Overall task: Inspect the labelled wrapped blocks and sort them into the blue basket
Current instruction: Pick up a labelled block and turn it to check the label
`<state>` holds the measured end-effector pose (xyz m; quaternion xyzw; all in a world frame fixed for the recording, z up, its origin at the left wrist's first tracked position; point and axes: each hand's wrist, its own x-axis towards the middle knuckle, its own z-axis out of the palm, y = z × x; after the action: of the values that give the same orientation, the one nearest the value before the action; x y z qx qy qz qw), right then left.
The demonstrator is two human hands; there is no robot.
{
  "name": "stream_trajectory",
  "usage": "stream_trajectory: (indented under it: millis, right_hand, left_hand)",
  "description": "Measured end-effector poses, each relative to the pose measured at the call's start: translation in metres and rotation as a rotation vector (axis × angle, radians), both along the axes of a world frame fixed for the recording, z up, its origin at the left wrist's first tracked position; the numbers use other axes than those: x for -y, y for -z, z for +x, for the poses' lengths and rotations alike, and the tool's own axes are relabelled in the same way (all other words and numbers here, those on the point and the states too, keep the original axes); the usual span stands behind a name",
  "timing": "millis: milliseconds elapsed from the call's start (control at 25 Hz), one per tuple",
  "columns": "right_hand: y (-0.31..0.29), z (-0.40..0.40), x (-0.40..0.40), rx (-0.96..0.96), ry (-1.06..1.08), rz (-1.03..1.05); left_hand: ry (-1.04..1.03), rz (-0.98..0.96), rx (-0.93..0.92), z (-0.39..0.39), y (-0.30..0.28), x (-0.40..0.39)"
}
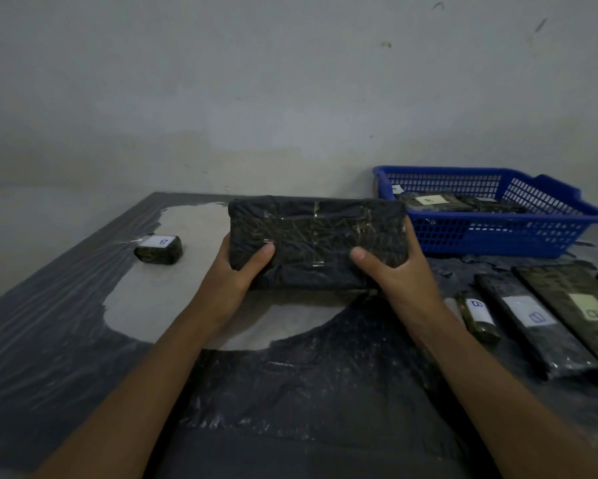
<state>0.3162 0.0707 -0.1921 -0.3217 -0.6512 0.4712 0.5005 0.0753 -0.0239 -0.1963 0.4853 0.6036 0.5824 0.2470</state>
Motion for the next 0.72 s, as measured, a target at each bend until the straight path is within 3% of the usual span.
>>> stream_trajectory:
  millis: [280, 600, 720]
  right_hand:
    - [0.011, 0.002, -0.004, 0.18, 0.019, 0.043]
    - [-0.002, 0.003, -0.006, -0.316, -0.135, -0.197]
    - [-0.004, 0.003, -0.004, -0.348, -0.126, -0.207]
  left_hand:
    - [-0.012, 0.032, -0.109, -0.001, 0.003, 0.005]
    - [-0.025, 0.035, -0.201, 0.0, 0.003, 0.005]
    - [0.075, 0.093, -0.166, 0.004, -0.001, 0.007]
